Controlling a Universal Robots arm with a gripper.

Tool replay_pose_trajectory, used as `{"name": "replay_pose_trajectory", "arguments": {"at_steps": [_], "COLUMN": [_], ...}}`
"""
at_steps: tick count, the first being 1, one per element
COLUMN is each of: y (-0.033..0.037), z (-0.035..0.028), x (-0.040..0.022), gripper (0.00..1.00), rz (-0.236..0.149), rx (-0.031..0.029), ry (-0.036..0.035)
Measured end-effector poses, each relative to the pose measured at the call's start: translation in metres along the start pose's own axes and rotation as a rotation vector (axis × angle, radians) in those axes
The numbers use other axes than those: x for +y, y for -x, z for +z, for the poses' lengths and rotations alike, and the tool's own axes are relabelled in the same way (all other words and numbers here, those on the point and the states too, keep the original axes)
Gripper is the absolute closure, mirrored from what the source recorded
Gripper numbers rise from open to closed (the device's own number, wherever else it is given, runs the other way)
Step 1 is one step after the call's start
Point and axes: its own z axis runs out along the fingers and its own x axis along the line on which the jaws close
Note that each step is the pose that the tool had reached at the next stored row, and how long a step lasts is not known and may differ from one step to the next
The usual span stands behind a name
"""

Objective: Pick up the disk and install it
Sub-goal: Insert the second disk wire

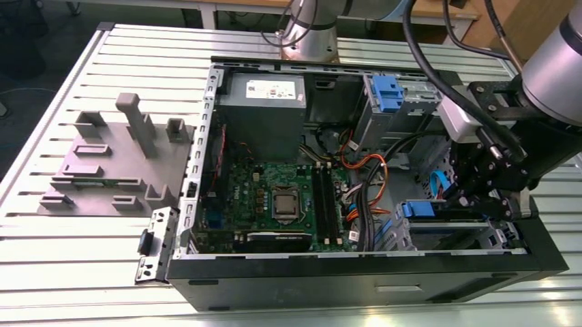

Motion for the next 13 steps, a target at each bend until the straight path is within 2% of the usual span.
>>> {"name": "replay_pose_trajectory", "arguments": {"at_steps": [6,13], "y": [-0.0001,-0.0001], "z": [0.002,0.0023], "x": [0.0001,0.0001], "gripper": [0.84,0.84], "rz": [0.0,0.0], "rx": [0.0002,-0.0023], "ry": [0.0,-0.0001]}}
